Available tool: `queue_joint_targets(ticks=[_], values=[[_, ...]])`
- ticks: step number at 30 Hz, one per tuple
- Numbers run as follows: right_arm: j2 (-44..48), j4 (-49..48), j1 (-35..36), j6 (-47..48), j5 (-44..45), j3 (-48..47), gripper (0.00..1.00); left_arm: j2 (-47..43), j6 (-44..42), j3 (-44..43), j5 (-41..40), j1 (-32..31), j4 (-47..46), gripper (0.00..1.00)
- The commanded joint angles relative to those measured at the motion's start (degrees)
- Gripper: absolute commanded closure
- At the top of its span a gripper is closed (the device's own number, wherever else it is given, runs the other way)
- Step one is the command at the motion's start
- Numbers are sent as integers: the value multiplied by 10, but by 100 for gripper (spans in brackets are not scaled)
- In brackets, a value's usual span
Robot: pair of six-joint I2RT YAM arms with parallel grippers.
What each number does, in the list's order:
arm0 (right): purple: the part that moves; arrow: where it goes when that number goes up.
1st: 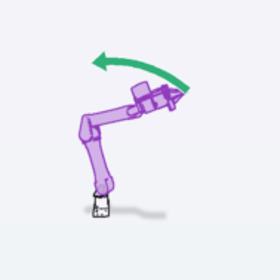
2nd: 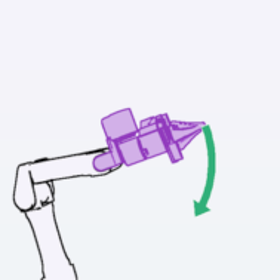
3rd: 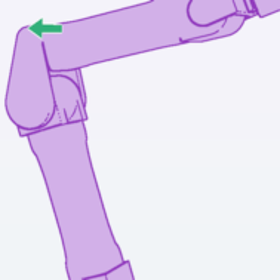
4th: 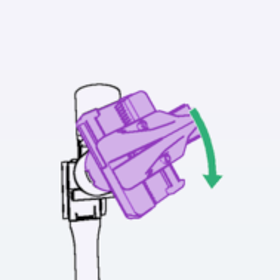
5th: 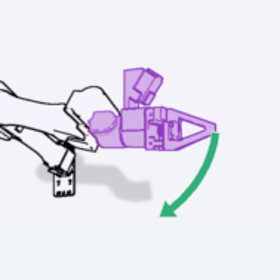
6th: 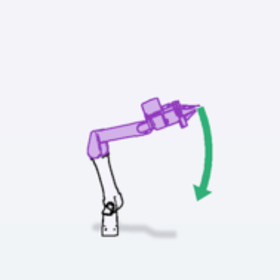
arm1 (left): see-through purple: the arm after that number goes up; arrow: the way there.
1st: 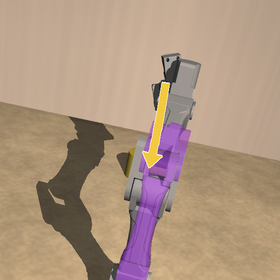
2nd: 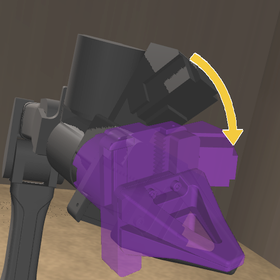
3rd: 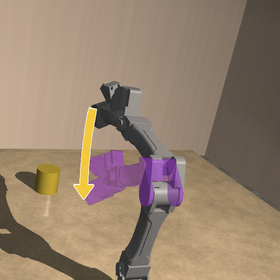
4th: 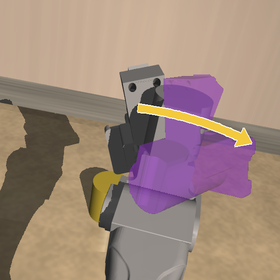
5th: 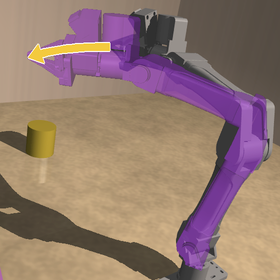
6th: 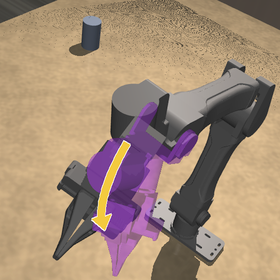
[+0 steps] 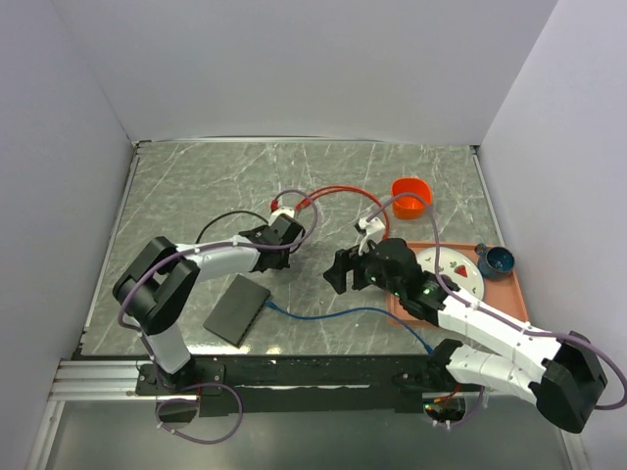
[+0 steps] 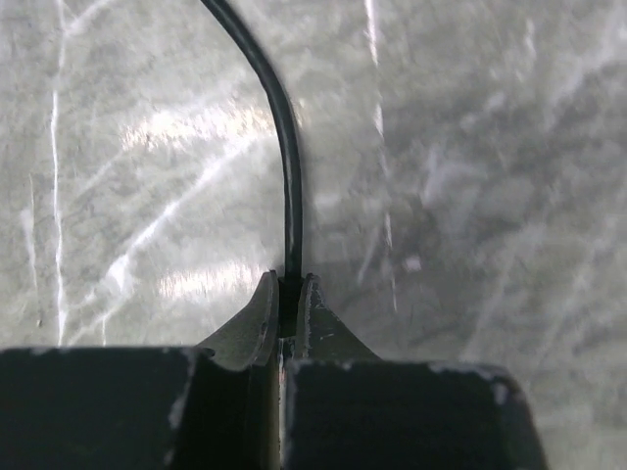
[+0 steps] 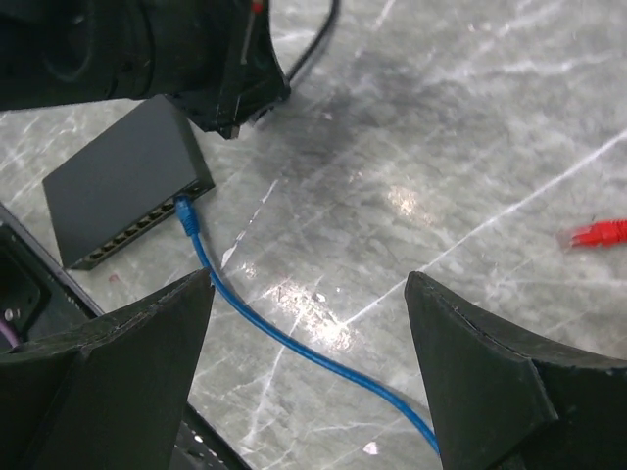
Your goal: Insert the plug into the switch port
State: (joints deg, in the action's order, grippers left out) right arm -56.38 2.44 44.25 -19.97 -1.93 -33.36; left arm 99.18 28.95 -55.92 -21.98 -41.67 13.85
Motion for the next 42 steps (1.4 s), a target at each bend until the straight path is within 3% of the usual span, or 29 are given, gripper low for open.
queue_joint_targets(ticks=[1,10,14,18,32,33,35,37,42], values=[[54,-52,-4,62,-35,6,12,-87,-38,-51,72,-6,49,99],[171,-42,-4,124,-82,5,12,-211,-80,-71,322,-4,32,99],[205,-9,-3,155,-98,-14,11,-200,-89,-96,520,-3,51,99],[230,3,-4,173,-120,-27,6,-191,-95,-89,605,-3,50,99],[123,8,-3,208,-222,-36,6,-205,-131,-99,699,-3,77,99],[119,6,-2,207,-230,-33,8,-208,-135,-99,705,-3,79,99],[107,7,-2,208,-237,-33,31,-212,-134,-98,702,-3,79,99],[99,17,-3,212,-244,-36,66,-219,-137,-99,689,-3,82,99],[86,26,-2,218,-253,-40,89,-226,-129,-100,699,-3,66,99]])
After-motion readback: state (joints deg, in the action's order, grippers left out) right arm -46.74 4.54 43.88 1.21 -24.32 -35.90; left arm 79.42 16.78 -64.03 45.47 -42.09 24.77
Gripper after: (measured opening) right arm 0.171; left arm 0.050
